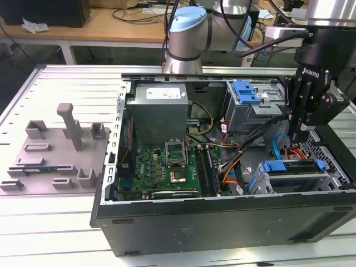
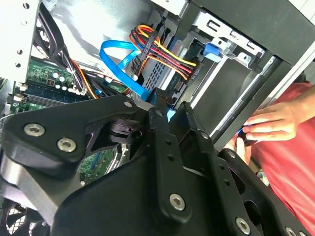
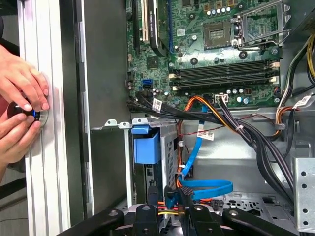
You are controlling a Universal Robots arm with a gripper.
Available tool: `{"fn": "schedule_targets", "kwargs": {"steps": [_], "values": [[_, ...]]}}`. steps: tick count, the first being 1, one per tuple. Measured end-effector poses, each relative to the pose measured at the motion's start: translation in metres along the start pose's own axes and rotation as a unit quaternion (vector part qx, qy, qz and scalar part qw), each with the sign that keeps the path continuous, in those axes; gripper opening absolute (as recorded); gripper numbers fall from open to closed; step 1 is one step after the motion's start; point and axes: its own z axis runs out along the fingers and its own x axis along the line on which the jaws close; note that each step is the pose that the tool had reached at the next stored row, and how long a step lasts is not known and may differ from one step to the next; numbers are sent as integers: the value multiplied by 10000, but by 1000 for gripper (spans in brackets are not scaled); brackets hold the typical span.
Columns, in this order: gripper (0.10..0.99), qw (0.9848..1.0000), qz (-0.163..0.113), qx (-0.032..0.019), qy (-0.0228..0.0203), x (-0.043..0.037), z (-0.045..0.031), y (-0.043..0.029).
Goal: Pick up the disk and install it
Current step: 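Insert the second disk wire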
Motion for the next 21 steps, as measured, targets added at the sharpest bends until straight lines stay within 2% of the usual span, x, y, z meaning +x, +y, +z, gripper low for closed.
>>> {"fn": "schedule_targets", "kwargs": {"steps": [2, 3, 4, 5, 21], "values": [[290, 10000, 4, 1, 0, -2, 2, 1], [224, 10000, 6, 2, 0, -2, 4, 1], [224, 10000, 7, 3, 0, -3, 6, 1], [161, 10000, 9, 4, 0, -4, 7, 1], [161, 10000, 23, 9, -8, 12, 21, 2]]}}
